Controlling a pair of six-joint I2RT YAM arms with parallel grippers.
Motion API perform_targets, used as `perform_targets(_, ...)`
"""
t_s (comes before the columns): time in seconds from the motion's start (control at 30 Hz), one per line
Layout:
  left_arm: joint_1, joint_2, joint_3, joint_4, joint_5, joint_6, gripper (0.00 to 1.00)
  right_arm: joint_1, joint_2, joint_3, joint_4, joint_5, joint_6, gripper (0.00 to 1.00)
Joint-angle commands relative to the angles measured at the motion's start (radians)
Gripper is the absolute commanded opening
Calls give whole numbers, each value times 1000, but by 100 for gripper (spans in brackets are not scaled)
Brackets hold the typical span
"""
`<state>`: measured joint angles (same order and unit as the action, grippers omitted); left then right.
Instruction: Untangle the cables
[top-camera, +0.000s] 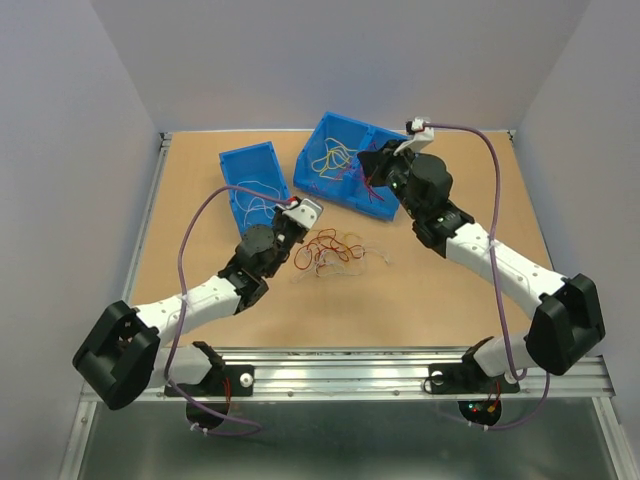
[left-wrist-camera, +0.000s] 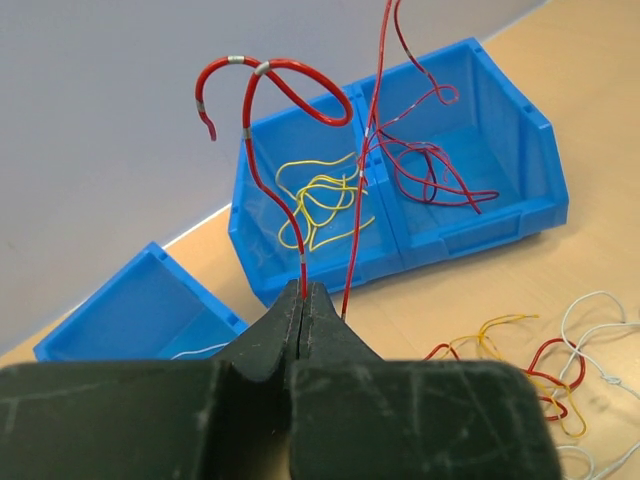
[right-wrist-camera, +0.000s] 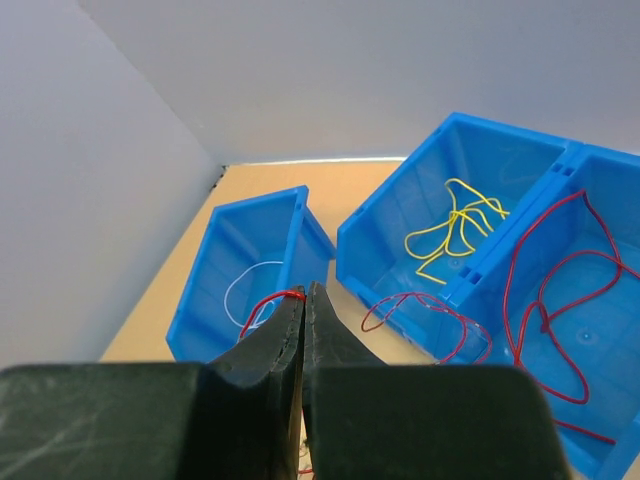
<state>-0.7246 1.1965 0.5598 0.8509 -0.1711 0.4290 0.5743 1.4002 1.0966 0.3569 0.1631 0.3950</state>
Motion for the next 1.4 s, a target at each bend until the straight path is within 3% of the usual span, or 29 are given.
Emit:
perform_targets(0.0,11,20,35,22,13,-9,0,-31,-49,114,51,68,2,1)
perform_targets(0.07,13,28,34,28,24,-9,0,-43,-52,132,48,79,-5,1)
perform_targets(0.13,19,28,31,37,22,-13,31,-51,-44,152,42,79,-21,1)
perform_targets(0.17,19,12,32,40,27,-13,58,-51,-41,178,22,82,-33,1)
perform_targets(0.23,31,-9,20,48,33,-22,82,-53,-21,198,1,87,-42,1)
perform_targets(0.3,36,-38,8,56,48,-42,99,-56,-7,209,-3,96,-47,1)
perform_targets(0.83,76,-86,67,-93,80,-84,99,-211,217,281,-32,29,44,0)
perform_targets(1.37,99,-120,57,-92,108,-81,99,-363,381,232,-30,-39,143,1)
